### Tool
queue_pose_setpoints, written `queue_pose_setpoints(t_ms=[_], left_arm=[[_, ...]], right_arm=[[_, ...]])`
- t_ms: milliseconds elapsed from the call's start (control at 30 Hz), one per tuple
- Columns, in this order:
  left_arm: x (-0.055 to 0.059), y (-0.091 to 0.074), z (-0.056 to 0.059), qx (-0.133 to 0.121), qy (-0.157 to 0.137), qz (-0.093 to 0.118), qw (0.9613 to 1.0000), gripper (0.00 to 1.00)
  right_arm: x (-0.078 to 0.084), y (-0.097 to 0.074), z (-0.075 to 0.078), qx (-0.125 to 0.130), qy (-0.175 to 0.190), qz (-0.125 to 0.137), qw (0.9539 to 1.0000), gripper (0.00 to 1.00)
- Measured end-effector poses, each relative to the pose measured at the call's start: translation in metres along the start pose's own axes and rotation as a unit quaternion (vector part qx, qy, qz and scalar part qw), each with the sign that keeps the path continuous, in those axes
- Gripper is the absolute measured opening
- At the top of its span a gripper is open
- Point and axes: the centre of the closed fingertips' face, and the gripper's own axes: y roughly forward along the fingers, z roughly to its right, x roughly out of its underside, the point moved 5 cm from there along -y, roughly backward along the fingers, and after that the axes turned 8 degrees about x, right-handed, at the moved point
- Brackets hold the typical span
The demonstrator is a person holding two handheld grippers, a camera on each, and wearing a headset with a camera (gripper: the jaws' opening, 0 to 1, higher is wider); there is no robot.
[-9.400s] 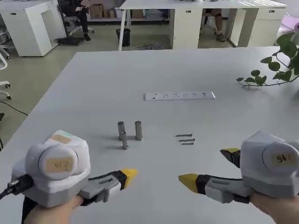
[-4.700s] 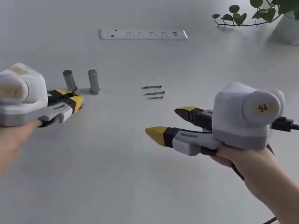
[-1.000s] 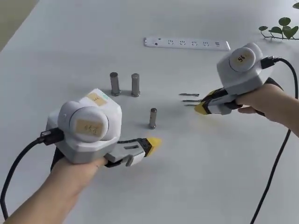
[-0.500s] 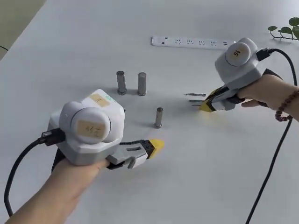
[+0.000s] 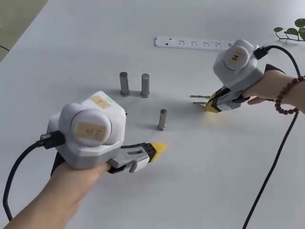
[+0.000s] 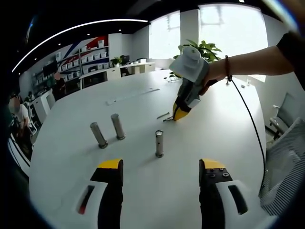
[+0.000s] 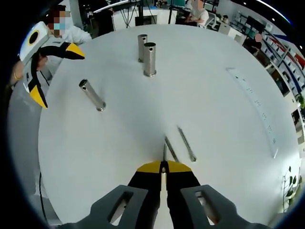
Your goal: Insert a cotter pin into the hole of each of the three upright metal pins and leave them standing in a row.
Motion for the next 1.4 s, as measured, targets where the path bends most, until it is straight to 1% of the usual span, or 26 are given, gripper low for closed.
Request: queue_pose_setpoints(t_ms=[33,133,233,300,467,567,633,667,733,767,800,867,900,933,967,1000,1033,1100,1133,1200,1233,1267,1300,1333,1367,1400], left_arm=[[0.000,0.000,0.000,0.000,0.000,0.001,1.0000,0.64],[-0.001,-0.001,0.001,0.002,0.001,0.001,1.0000,0.63],[-0.001,-0.003,0.001,0.002,0.002,0.001,1.0000,0.62],[-0.001,-0.004,0.001,0.003,-0.002,0.003,1.0000,0.59],[-0.001,-0.005,0.000,0.004,-0.005,0.001,1.0000,0.55],[-0.003,-0.007,0.000,0.007,-0.016,0.009,0.9998,0.53],[-0.005,-0.008,0.000,0.011,-0.024,0.014,0.9996,0.49],[-0.005,-0.008,0.000,0.012,-0.025,0.014,0.9995,0.48],[-0.007,-0.008,0.002,0.025,-0.041,0.027,0.9985,0.47],[-0.009,-0.009,0.002,0.028,-0.044,0.033,0.9981,0.45],[-0.009,-0.009,0.002,0.028,-0.046,0.035,0.9979,0.43],[-0.010,-0.010,0.003,0.030,-0.043,0.036,0.9980,0.40],[-0.010,-0.009,0.004,0.031,-0.043,0.035,0.9980,0.40],[-0.011,-0.009,0.005,0.034,-0.045,0.035,0.9978,0.39],[-0.011,-0.009,0.006,0.037,-0.054,0.035,0.9972,0.39],[-0.010,-0.009,0.006,0.039,-0.060,0.035,0.9968,0.37],[-0.009,-0.008,0.007,0.041,-0.061,0.034,0.9967,0.36],[-0.010,-0.008,0.010,0.043,-0.061,0.033,0.9967,0.34],[-0.009,-0.007,0.013,0.047,-0.064,0.028,0.9965,0.33],[-0.008,-0.007,0.016,0.054,-0.075,0.025,0.9954,0.30],[-0.008,-0.007,0.019,0.064,-0.087,0.024,0.9939,0.28],[-0.009,-0.007,0.020,0.066,-0.094,0.025,0.9931,0.26],[-0.010,-0.007,0.021,0.068,-0.096,0.027,0.9927,0.25],[-0.010,-0.007,0.022,0.070,-0.099,0.028,0.9923,0.25],[-0.011,-0.007,0.023,0.071,-0.102,0.028,0.9918,0.25],[-0.012,-0.008,0.023,0.073,-0.103,0.029,0.9916,0.24]], right_arm=[[0.000,0.001,0.001,-0.004,0.007,-0.002,1.0000,0.00],[0.001,-0.001,-0.004,-0.004,0.006,0.001,1.0000,0.00],[0.000,-0.004,-0.009,-0.006,0.009,0.009,0.9999,0.00],[0.000,-0.007,-0.015,-0.010,0.007,0.017,0.9998,0.00],[-0.004,-0.016,-0.023,0.000,-0.018,0.027,0.9995,0.00],[-0.009,-0.022,-0.026,0.002,-0.037,0.042,0.9984,0.00],[-0.015,-0.027,-0.033,-0.002,-0.060,0.060,0.9964,0.00],[-0.020,-0.031,-0.041,-0.017,-0.069,0.078,0.9944,0.00],[-0.021,-0.036,-0.046,-0.013,-0.071,0.083,0.9939,0.00],[-0.024,-0.039,-0.051,-0.016,-0.079,0.093,0.9924,0.00],[-0.026,-0.041,-0.056,-0.020,-0.080,0.102,0.9914,0.00],[-0.029,-0.046,-0.064,-0.025,-0.093,0.110,0.9893,0.00],[-0.031,-0.049,-0.069,-0.023,-0.099,0.114,0.9882,0.00],[-0.032,-0.051,-0.073,-0.026,-0.102,0.119,0.9872,0.00],[-0.035,-0.054,-0.078,-0.028,-0.109,0.127,0.9854,0.00],[-0.037,-0.055,-0.080,-0.029,-0.112,0.130,0.9847,0.00],[-0.040,-0.058,-0.086,-0.030,-0.120,0.138,0.9827,0.00],[-0.044,-0.063,-0.095,-0.032,-0.135,0.143,0.9800,0.00],[-0.045,-0.065,-0.099,-0.034,-0.138,0.144,0.9793,0.00],[-0.047,-0.063,-0.103,-0.038,-0.157,0.147,0.9759,0.00],[-0.049,-0.065,-0.109,-0.039,-0.171,0.150,0.9731,0.00],[-0.050,-0.066,-0.112,-0.039,-0.180,0.151,0.9712,0.00],[-0.053,-0.069,-0.117,-0.040,-0.189,0.152,0.9693,0.00],[-0.055,-0.071,-0.120,-0.043,-0.192,0.154,0.9683,0.00],[-0.058,-0.074,-0.125,-0.043,-0.202,0.158,0.9658,0.00],[-0.059,-0.076,-0.128,-0.044,-0.208,0.158,0.9644,0.00]])
